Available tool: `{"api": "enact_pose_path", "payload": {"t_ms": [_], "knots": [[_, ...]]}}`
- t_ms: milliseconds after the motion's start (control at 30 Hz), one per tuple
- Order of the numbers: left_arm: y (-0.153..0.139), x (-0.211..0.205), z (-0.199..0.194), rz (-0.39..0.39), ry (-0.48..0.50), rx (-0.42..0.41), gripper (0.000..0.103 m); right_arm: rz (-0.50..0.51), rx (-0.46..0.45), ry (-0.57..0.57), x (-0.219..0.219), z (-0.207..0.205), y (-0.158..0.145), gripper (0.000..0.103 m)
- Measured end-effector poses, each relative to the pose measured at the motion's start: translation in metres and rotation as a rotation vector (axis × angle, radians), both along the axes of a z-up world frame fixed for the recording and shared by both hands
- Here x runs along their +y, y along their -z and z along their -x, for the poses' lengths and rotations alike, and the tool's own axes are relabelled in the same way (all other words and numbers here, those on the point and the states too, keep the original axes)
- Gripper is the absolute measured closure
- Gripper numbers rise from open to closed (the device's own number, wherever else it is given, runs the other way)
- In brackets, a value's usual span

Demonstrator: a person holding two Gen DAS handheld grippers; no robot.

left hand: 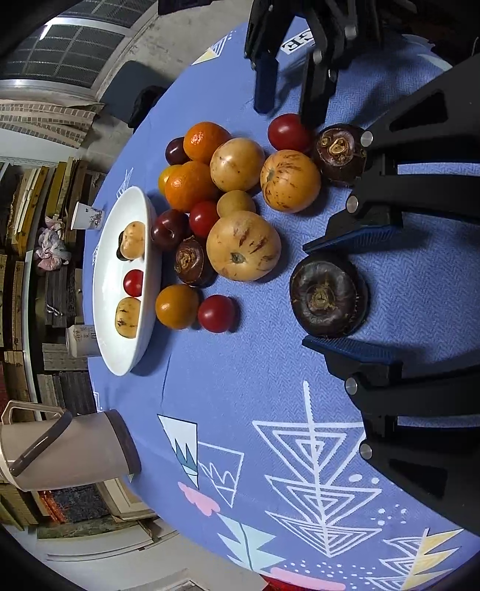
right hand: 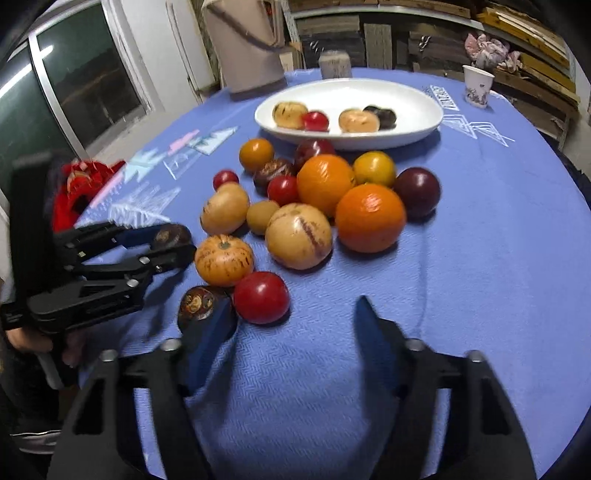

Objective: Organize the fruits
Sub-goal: 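Grasp a dark brown fruit with the left tool while the right tool reaches toward a red tomato, then grasp the red tomato with the right tool while the left tool holds its dark fruit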

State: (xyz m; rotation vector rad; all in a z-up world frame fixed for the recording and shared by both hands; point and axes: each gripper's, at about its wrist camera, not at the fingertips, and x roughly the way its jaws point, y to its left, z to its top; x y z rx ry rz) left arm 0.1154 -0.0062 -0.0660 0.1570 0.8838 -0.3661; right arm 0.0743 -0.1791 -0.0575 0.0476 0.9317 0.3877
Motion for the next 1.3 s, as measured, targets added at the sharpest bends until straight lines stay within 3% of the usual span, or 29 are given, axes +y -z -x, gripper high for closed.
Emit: {"api": "enact_pose_path", "payload": {"t_ms": [233,300,367,500,567,767,900,1000,1200,1267,1300], "knots": [[0.001,0.0,0.002,0.0,0.001,0.001,0.058,0.069,-0.008,0.002,0.02,-0.009,0.004,0.043],[0.001,0.0,0.002,0.003,0.0,0.001,0.058,0.083,-0.013,0.01,0.024,-0.011,0.004,0.061],[0.001,0.0,0.002,0.004,0.001,0.002,0.057,0.079,-0.014,-0.013,0.027,-0.01,0.003,0.071],[0.001,-0.003,0.004,0.016,0.043,0.02,0.038,0.057,-0.014,-0.038,0.025,-0.004,0.003,0.071],[0.002,-0.006,0.005,-0.001,0.054,0.02,0.036,0.04,-0.013,-0.041,0.02,0.0,0.003,0.071],[0.003,-0.008,0.005,-0.018,0.043,0.015,0.036,0.05,-0.016,-0.005,0.006,0.004,0.002,0.071],[0.002,0.0,0.001,-0.008,-0.013,0.001,0.058,0.068,-0.025,-0.005,0.005,0.009,0.003,0.071],[0.001,0.006,-0.002,0.035,-0.029,0.012,0.059,0.07,-0.026,-0.01,0.005,0.011,0.003,0.07],[0.001,0.0,0.0,-0.015,-0.033,-0.002,0.057,0.112,-0.047,-0.022,0.011,0.015,0.005,0.065],[0.001,-0.002,0.0,-0.058,-0.054,-0.009,0.046,0.145,-0.065,-0.022,0.014,0.018,0.005,0.071],[0.002,-0.001,-0.001,-0.068,-0.084,-0.002,0.035,0.153,-0.069,-0.02,0.014,0.018,0.005,0.071]]}}
